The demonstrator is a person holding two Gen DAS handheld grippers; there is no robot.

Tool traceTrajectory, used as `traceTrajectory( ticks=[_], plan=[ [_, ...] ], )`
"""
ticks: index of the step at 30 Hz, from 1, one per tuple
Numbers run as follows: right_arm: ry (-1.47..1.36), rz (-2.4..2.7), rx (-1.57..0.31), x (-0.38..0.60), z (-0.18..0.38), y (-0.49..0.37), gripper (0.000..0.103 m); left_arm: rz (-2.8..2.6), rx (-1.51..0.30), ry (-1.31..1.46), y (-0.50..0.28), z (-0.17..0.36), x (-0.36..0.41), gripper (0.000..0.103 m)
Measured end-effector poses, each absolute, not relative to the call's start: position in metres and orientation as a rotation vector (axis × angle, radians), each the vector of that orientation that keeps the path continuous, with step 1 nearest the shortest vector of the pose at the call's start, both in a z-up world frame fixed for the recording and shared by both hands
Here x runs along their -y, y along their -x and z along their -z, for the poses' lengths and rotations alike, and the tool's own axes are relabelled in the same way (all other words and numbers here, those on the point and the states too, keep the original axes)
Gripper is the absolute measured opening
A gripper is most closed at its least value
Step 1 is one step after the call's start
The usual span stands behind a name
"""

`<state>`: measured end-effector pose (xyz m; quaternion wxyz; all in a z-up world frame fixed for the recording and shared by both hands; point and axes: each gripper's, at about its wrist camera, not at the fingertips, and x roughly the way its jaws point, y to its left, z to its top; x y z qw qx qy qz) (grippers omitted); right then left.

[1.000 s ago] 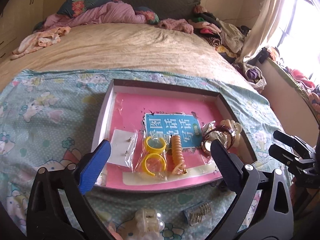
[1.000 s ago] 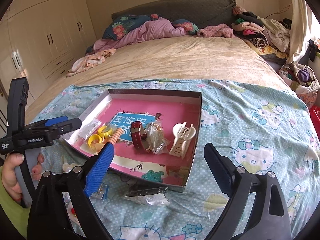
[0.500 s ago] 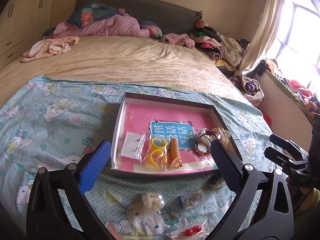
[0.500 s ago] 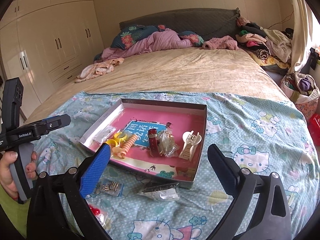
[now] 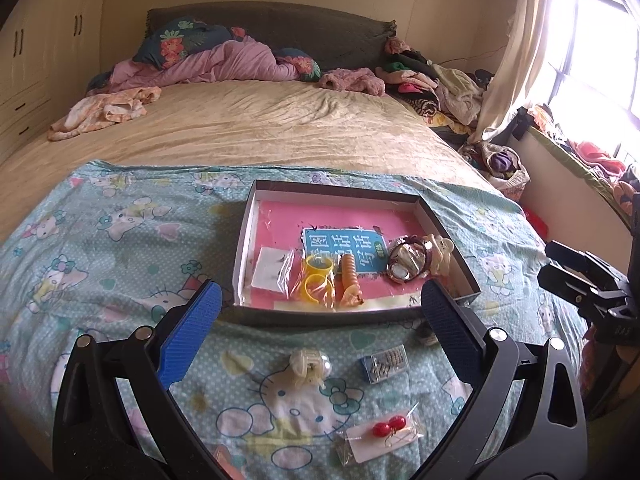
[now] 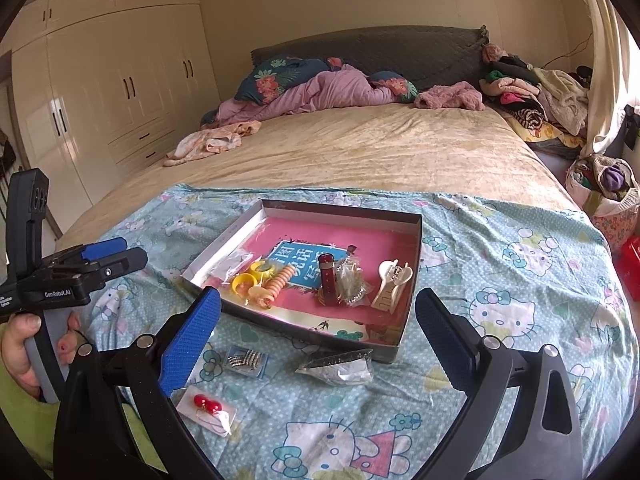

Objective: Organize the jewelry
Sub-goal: 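Withdraw both tools from the box toward the remaining jewelry, then move right tool to foil-wrapped bag while left tool nears red earring card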

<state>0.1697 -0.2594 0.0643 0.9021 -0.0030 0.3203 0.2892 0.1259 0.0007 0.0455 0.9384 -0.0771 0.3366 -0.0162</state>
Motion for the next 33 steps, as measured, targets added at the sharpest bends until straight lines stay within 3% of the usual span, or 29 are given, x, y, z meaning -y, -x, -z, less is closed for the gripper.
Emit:
traceTrajectory(
  ticks=[18, 33],
  plan=[
    [0.015, -0.627, -0.717, 0.259, -0.049, -0.147, 0.097, 0.033, -0.717, 0.082, -0.09, -0.032, 0.009, 0.093],
    [-0.006, -0.614, -0.804, 0.263, -0.018, -0.15, 0.097, 0.124, -0.874, 0.105, -0.083, 0.021, 0.03, 0.093]
  ],
)
